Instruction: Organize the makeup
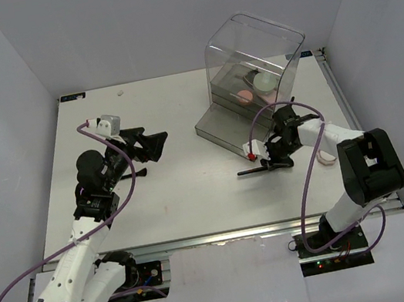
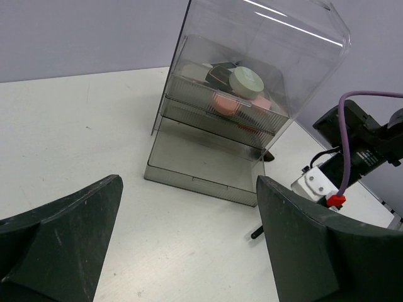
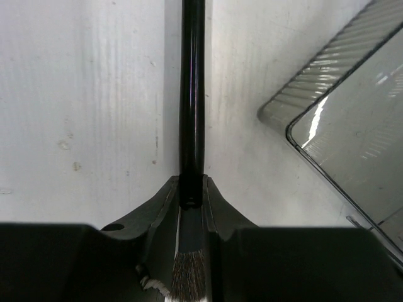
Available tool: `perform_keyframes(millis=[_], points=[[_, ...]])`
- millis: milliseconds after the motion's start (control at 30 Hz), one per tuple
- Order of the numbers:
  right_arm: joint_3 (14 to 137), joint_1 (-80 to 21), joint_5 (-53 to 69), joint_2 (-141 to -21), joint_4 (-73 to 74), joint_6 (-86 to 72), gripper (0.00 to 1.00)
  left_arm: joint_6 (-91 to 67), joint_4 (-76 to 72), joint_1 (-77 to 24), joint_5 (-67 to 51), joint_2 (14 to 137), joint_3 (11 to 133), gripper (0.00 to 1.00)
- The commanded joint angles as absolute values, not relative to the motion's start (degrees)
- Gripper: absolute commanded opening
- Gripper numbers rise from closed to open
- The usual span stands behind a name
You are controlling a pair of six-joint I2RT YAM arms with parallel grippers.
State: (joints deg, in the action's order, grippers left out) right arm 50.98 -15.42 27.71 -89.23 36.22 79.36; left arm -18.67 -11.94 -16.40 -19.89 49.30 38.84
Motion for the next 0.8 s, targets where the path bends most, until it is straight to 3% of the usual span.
perform_keyframes(millis=[0,267,500,667,767], points=[[53.2,-16.8,33.1,-84.5,40.3,77.5,0.15,-17.9,-11.5,-16.4,-19.3,49.1,38.5,0.98],[63.5,-18.5,36.4,-82.0,34.4,55.8,0.12,-17.9,-11.3,-16.4,-19.9,50.4,38.7,0.98],[68.1,-21.1,24.8,-86.7,22.2,37.1,0.13,-17.5,-10.9,-16.4,-20.0,51.4,38.8,0.98],[73.7,-22.1,18.3,-93.9,20.6,33.2,0.17,-17.0,-9.8,-16.4,-20.3,53.5,39.5,0.98],[75.8,-22.5,15.7,-97.4,20.3,31.8,0.28,-16.9,-9.3,-16.4,-20.1,54.6,39.8,0.98]])
